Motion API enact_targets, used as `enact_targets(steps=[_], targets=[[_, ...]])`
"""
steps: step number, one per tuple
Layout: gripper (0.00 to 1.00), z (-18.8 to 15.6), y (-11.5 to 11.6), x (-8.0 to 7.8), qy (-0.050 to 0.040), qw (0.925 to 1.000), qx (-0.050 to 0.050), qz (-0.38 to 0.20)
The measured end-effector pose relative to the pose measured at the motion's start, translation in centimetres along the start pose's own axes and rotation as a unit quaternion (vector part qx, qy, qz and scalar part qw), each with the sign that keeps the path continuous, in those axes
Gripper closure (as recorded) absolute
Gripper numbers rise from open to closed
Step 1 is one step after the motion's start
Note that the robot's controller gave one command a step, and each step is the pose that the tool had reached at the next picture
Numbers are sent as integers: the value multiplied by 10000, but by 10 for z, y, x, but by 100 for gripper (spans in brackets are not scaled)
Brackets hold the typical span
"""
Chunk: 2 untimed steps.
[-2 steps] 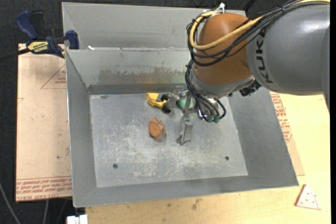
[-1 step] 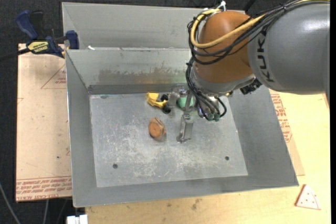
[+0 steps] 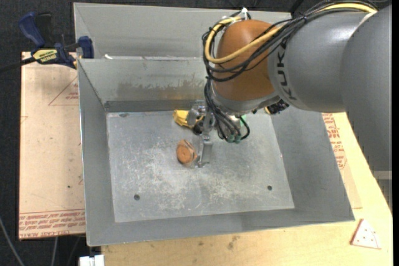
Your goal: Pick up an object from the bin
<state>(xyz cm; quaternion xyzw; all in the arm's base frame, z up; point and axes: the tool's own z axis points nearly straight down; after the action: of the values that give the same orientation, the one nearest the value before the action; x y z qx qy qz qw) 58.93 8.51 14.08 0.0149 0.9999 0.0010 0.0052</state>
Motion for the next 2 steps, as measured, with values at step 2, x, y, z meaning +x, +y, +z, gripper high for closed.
enact_targets(steps=[2], targets=[[0, 62, 17, 8, 57, 9981, -1, -607]])
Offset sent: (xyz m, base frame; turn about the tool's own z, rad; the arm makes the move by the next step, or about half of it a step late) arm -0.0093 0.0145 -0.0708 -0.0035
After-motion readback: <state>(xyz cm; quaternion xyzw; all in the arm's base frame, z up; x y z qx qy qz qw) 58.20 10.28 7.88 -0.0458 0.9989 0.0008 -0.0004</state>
